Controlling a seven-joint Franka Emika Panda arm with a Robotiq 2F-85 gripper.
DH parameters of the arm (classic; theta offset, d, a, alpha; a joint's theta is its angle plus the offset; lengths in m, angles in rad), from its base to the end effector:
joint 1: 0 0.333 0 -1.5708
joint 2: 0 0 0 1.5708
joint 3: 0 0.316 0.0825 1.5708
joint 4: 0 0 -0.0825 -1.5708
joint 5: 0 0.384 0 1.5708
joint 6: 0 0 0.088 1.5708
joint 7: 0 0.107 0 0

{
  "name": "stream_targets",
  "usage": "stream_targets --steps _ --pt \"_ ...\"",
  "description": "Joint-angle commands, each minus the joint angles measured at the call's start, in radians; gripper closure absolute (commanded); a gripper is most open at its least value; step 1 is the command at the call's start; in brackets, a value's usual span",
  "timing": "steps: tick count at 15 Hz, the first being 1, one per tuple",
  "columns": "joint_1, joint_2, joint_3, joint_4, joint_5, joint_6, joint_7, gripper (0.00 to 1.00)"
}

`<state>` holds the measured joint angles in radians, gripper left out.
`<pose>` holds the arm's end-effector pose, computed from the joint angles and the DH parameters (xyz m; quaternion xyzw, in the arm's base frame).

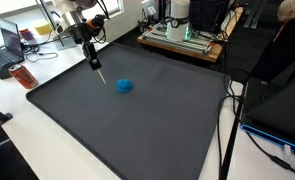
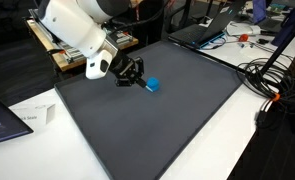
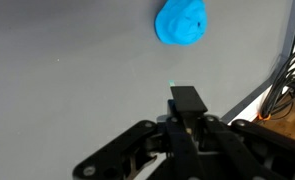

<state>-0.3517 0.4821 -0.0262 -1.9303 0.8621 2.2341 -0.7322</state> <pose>0.5778 -0.2042 0.2293 -0.9432 0.1203 -0.0902 0.2964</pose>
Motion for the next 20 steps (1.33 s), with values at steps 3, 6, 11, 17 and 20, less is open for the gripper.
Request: stream_targets --steps 3,6,11,17,20 --pt "0.010 -0.085 -0.006 -0.144 0.132 0.104 -0.105 0.97" --pt "0.024 -0.140 -0.010 -0.218 0.189 0.153 -0.147 0.97" --pt "0.087 -0.260 -0.024 -0.350 0.198 0.252 -0.127 0.97" --pt "0.193 -0.366 -0.015 -0.457 0.150 0.385 0.015 0.97" --pt "0.240 -0.400 -0.010 -0.490 0.104 0.417 0.134 0.97"
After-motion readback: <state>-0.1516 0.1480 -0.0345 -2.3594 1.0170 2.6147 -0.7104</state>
